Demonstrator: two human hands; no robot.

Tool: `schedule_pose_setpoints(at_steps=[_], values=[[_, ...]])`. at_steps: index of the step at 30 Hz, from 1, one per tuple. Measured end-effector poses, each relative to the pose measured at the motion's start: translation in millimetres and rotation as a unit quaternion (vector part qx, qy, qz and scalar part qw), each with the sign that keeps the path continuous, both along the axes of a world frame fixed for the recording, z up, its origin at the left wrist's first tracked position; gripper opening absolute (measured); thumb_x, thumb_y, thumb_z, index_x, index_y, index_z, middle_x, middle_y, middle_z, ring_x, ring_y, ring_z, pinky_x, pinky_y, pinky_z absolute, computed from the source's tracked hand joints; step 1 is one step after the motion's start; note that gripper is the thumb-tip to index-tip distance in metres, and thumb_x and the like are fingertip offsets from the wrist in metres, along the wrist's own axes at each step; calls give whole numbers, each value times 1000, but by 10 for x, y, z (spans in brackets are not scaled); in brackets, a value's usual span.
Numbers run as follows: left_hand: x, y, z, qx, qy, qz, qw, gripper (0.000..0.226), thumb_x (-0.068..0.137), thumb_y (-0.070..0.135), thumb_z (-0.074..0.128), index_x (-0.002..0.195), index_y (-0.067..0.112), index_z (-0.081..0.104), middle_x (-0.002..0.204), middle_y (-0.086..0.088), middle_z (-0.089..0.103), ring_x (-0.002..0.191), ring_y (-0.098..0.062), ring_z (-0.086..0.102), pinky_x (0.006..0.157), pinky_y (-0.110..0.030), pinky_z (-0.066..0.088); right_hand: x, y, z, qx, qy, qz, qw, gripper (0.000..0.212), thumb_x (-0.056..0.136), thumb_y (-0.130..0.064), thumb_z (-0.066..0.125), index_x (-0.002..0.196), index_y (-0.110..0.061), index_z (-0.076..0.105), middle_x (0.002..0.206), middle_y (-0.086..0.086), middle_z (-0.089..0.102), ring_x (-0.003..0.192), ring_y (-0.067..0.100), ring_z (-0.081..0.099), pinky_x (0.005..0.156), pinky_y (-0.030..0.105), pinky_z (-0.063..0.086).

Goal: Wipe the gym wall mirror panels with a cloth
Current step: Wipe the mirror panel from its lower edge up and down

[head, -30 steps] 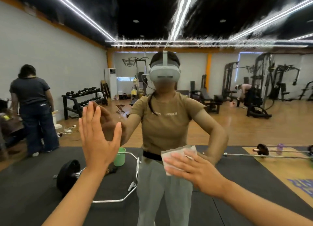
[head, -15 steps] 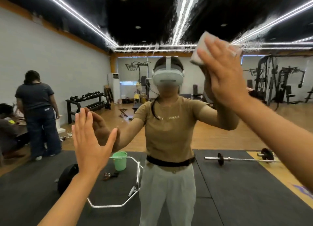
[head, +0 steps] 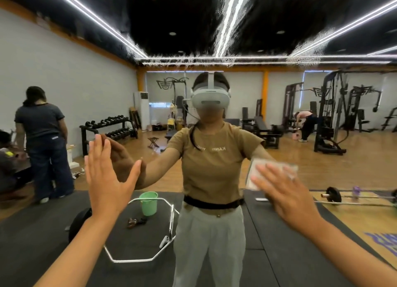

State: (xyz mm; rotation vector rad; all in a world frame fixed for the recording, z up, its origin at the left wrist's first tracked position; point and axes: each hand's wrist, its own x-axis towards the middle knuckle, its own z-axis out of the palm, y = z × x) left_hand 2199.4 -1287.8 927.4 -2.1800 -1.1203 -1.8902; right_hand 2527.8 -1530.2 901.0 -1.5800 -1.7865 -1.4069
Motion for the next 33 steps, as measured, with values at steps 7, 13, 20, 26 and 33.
schedule_pose_setpoints(at_steps=[7,13,20,26,33], values=[[40,40,-33,10,-4,10,1000,91,87,62,43,155,6,21,167,-2,5,153,-11,-3,124,-40,0,-26,121,1798,169,164,-10,972,51,102,-13,34,152,-20,33,163,6,20,152,21,11,122,38,7],[105,59,-43,20,-25,1,999,88,89,58,43,155,5,19,167,-4,5,153,-17,-2,124,-42,-2,-235,294,1196,223,246,21,943,50,104,-22,27,154,-22,29,165,5,13,151,14,5,120,23,2],[-14,92,-44,26,3,-16,1000,85,92,54,48,156,7,18,167,-4,5,153,-13,-3,124,-38,-4,-342,85,-1411,75,284,-48,955,50,109,-35,18,158,-32,10,166,-7,4,153,18,5,121,30,6],[-125,134,-115,26,28,-46,998,80,94,48,50,158,12,16,166,1,2,152,-8,-7,123,-38,-5,-307,-103,-1604,8,275,-59,960,51,108,-34,18,158,-32,8,166,-7,3,153,16,5,122,27,3],[-78,118,-108,39,5,-52,998,80,95,50,48,157,9,18,166,-5,6,152,-12,-5,124,-40,-3,-380,386,601,172,217,-25,961,49,108,-24,27,155,-12,25,163,17,17,151,29,12,122,32,1]])
